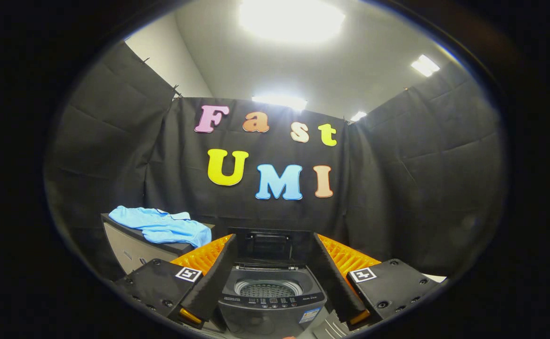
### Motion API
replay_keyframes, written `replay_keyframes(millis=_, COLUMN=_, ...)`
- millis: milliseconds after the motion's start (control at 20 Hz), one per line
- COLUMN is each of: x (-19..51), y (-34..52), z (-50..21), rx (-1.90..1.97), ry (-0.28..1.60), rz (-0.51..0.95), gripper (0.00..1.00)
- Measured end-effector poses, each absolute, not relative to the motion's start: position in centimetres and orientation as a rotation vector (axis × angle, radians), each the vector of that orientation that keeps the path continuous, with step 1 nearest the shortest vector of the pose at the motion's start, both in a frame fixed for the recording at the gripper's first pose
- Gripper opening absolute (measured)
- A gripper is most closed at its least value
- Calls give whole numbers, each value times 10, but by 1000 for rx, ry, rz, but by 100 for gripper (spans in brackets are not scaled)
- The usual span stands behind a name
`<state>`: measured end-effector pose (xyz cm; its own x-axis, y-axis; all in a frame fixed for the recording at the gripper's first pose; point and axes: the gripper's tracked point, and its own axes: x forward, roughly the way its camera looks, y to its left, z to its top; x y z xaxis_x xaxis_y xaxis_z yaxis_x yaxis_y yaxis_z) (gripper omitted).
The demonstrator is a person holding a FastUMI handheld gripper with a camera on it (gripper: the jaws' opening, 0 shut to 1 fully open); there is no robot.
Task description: Put the clothes into the washing machine and then close the washing machine lid.
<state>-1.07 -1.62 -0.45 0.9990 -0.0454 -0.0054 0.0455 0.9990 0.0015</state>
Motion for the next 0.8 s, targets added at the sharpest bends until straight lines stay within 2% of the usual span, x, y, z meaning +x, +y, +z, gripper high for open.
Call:
replay_keyframes(millis=350, x=-3, y=-8, z=6, rx=18, ry=-3, rz=-33, gripper=98)
replay_keyframes(millis=800, x=32, y=46, z=32, rx=77, ry=-8, rz=102, gripper=98)
